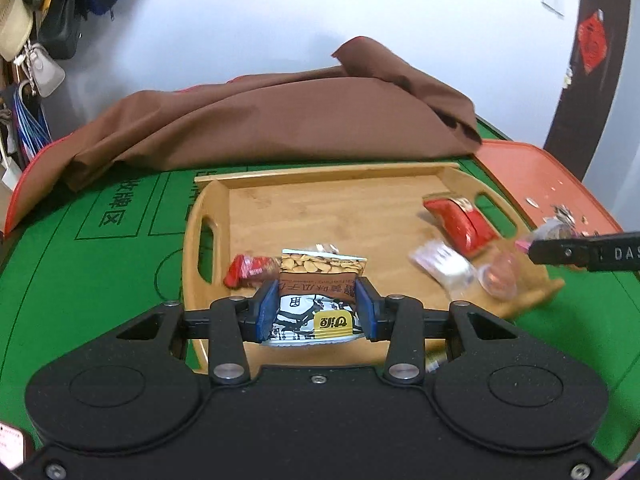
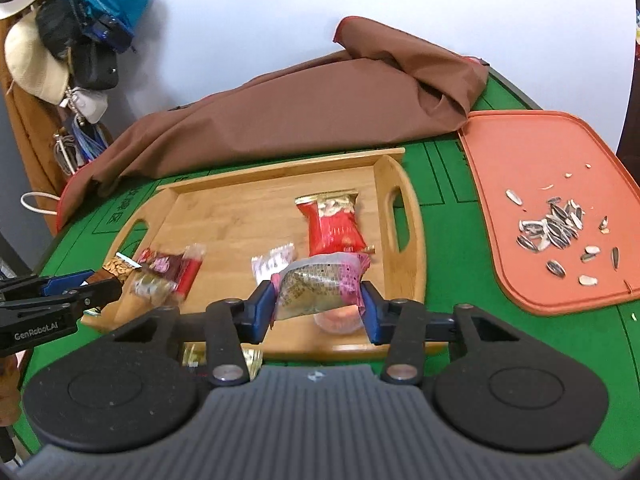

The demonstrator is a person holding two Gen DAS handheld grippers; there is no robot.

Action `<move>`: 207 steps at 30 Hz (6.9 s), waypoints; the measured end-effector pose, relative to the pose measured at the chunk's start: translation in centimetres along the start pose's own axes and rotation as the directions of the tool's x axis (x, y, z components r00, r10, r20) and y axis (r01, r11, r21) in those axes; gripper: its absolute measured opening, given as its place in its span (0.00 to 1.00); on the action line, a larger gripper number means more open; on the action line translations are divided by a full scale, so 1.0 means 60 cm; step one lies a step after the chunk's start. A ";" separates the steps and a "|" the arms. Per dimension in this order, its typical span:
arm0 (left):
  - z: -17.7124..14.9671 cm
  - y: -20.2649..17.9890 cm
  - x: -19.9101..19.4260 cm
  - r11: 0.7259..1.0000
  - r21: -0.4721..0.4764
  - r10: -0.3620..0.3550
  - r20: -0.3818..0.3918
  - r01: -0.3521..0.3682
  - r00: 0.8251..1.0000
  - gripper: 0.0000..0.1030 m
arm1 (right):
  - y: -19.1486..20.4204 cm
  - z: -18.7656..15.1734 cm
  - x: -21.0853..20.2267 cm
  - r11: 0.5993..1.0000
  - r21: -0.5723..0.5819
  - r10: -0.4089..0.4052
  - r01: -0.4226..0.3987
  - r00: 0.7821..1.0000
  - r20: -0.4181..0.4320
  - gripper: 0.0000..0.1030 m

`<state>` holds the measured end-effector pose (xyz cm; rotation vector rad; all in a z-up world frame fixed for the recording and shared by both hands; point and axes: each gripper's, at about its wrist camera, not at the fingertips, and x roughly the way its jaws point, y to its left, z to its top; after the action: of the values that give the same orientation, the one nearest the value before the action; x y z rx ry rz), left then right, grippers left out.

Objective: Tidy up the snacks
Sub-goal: 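Carry both packs onto the bamboo tray and open both tools, then move both tools back over the remaining snacks beside the tray, then grasp the red biscuit pack with the left tool while the right tool grasps the green wasabi pea bag, then carry both snacks onto the bamboo tray and open both tools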

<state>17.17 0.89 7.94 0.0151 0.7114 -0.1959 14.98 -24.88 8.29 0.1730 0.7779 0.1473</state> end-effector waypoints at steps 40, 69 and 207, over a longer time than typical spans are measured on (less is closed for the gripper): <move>0.062 0.041 0.216 0.993 -0.070 0.089 -0.115 -0.097 0.989 0.39 | 0.107 0.076 0.237 0.994 -0.088 -0.074 0.059 0.981 -0.182 0.49; -0.040 0.020 -0.007 1.000 -0.003 0.005 0.050 -0.005 0.999 1.00 | 0.111 -0.012 0.039 0.973 -0.230 -0.011 0.016 1.000 0.023 0.95; -0.024 0.003 -0.001 0.997 -0.072 0.035 0.014 -0.034 0.999 0.59 | 0.089 -0.030 0.027 0.989 -0.148 -0.020 0.020 1.000 0.007 0.55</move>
<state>16.23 1.19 6.91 -0.0423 0.7024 -0.1369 14.49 -19.17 7.03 0.0246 0.7602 0.1851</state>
